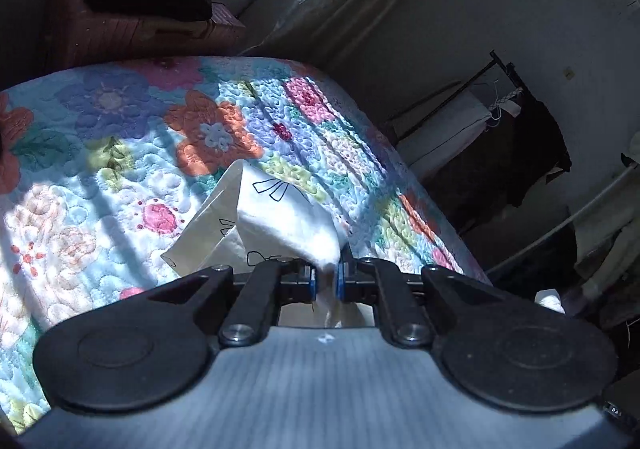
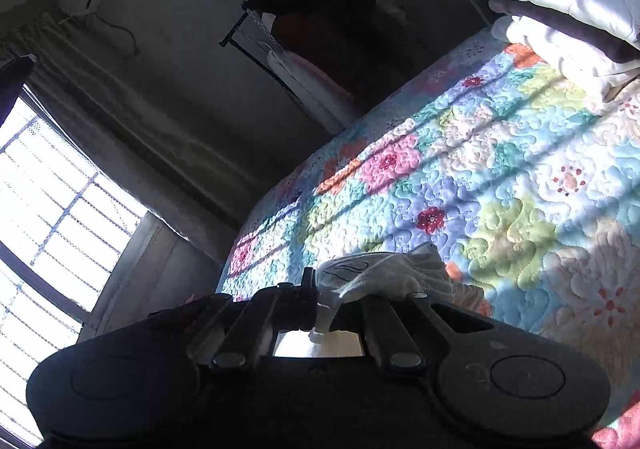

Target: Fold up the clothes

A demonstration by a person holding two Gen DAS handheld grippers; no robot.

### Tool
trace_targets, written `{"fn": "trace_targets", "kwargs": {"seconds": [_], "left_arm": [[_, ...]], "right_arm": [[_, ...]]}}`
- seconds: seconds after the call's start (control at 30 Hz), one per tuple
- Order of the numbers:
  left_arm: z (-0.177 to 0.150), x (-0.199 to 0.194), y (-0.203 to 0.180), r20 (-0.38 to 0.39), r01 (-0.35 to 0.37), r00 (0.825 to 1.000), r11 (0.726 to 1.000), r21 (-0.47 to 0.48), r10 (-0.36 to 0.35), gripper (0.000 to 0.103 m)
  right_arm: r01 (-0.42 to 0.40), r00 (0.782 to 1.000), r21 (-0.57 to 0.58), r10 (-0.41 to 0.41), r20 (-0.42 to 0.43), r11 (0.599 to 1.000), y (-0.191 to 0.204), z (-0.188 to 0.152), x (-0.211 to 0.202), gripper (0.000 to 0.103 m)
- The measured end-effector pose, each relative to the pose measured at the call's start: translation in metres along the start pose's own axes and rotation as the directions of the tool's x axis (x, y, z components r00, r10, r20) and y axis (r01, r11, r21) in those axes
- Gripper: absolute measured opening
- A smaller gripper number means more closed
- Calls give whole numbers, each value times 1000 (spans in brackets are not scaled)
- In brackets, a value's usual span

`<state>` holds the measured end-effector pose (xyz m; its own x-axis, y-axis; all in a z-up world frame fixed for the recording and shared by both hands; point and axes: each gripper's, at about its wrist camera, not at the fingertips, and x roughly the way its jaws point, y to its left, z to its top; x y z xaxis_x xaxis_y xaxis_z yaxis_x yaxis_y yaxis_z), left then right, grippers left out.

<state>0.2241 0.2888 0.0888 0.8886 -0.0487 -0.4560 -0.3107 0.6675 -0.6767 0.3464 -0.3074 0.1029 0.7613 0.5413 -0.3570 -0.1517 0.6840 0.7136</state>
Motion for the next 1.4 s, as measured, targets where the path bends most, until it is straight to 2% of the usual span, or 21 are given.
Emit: {"fn": "trace_targets", "kwargs": {"seconds": [0.07,0.13,0.23,0.3,0.33,0.37,0.47,0.53,0.67,0.73,0.8,0.83,0.87,0.9,0.93,1.0,1.07,1.17,1.23,1.33,1.4], "left_arm": [[5,-11,-5,43,69,997,998,-13,-68,9],[1,-18,-4,56,89,995,996,-23,-88,9],[-23,-17,14,15,18,1000,999,-28,-17,9],[-47,-7,39,-51,-55,997,998,-42,53,9],[-61,5,55,-113,-120,987,992,-47,114,10],[-76,23,73,-197,-189,965,981,-47,176,10],[-109,56,110,-333,-300,904,953,-44,269,10],[-116,53,114,-308,-294,914,954,-54,264,10],[-106,48,99,-310,-320,898,947,28,313,15],[-106,44,97,-312,-334,891,942,40,330,15],[-106,38,93,-312,-354,882,933,59,354,17],[-105,34,91,-313,-363,877,929,65,365,20],[-104,30,89,-316,-372,872,926,71,374,27],[-103,24,87,-323,-373,869,925,72,375,38],[-102,19,84,-331,-363,870,929,75,367,43],[-100,7,75,-350,-312,877,944,110,331,55],[-98,-6,66,-360,-292,875,946,144,325,58],[-90,-30,47,-339,-296,872,932,210,353,64],[-85,-45,39,-306,-286,884,926,244,354,71],[-84,-56,39,-300,-258,898,938,230,321,78],[-88,-58,46,-324,-239,901,953,183,289,79]], "right_arm": [[-28,997,-82,33,70,996,13,6,-11,4],[-37,994,-139,51,98,990,16,4,-20,4],[-30,997,-157,42,71,987,2,-12,-22,4],[15,1000,-180,-12,17,984,-20,-36,-17,4],[52,998,-175,-57,-23,983,-34,-50,-11,4],[107,990,-163,-120,-72,981,-51,-66,-2,4],[261,939,-161,-289,-188,952,-95,-111,21,5],[302,919,-161,-332,-214,940,-111,-127,26,5],[294,932,-120,-312,-186,948,-118,-128,22,7],[299,928,-138,-321,-187,944,-114,-125,24,11],[321,915,-164,-351,-200,933,-106,-123,25,16],[330,910,-178,-362,-202,927,-101,-124,22,25],[329,909,-186,-364,-201,926,-95,-124,18,31],[331,909,-189,-366,-198,924,-90,-124,12,44],[336,909,-187,-370,-193,923,-84,-124,5,54],[336,905,-173,-368,-212,926,-75,-124,-7,59],[299,909,-160,-332,-252,941,-65,-125,-19,59],[247,918,-168,-286,-274,954,-46,-127,-36,59],[217,920,-179,-262,-290,960,-33,-127,-48,60],[196,908,-209,-258,-331,958,-16,-128,-62,63],[192,886,-244,-275,-373,950,-8,-134,-71,65]]}}
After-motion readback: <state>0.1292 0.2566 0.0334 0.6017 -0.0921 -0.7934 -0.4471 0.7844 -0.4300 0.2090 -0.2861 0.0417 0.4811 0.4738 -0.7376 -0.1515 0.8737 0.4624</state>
